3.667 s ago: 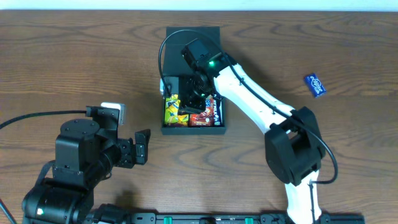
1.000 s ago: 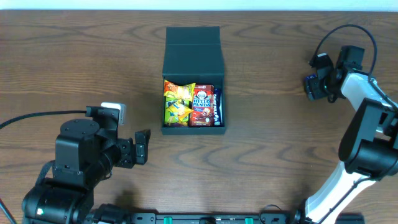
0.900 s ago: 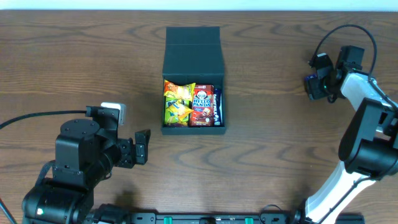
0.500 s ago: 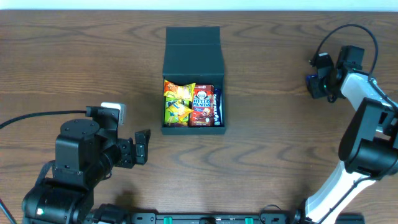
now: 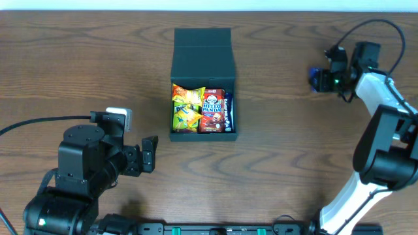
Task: Pack container
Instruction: 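Carry the Eclipse tin over the box and lower it into the right corner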
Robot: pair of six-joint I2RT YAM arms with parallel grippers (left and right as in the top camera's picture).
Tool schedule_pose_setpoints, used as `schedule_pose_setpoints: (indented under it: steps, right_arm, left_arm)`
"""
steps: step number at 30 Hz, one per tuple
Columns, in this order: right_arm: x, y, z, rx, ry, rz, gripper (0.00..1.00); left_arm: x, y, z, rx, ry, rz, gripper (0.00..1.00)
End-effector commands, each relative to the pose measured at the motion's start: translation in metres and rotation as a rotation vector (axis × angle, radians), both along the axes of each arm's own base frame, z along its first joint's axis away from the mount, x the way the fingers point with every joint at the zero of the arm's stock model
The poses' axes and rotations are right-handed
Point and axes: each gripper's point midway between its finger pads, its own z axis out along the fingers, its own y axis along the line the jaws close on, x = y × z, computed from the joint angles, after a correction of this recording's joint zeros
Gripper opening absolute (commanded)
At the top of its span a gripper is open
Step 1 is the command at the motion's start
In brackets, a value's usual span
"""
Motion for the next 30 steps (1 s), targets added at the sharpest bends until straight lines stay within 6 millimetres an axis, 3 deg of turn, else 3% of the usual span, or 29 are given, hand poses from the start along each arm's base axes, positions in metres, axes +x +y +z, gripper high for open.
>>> schedule_pose_setpoints:
  steps: [1,8,12,17,22,30]
  right_arm:
    - [0.015,0.054,0.059,0.126,-0.11,0.06,0.11]
    - [0.002,0.159,0.093,0.232,-0.115,0.192,0.06]
    - [-0.021,0.224,0.092,0.288,-0.036,0.248,0.04]
    - [-0.057,0.28,0.084,0.281,0.043,0.359,0.02]
    - [-0.085,0.309,0.076,0.279,0.137,0.356,0.02]
    - [-0.099,0.3,0.054,0.138,0.237,0.124,0.02]
  left_arm:
    - [0.0,0.0,0.001,0.002,-0.003,-0.006,0.95]
    - [0.0,0.0,0.001,0.003,-0.003,-0.006,0.95]
    - [0.0,0.0,0.001,0.003,-0.003,-0.006,0.95]
    - [0.0,0.0,0.001,0.002,-0.003,-0.006,0.95]
    - [0.0,0.0,0.001,0.003,-0.003,-0.006,0.95]
    - [0.0,0.0,0.001,0.002,-0.003,-0.006,0.95]
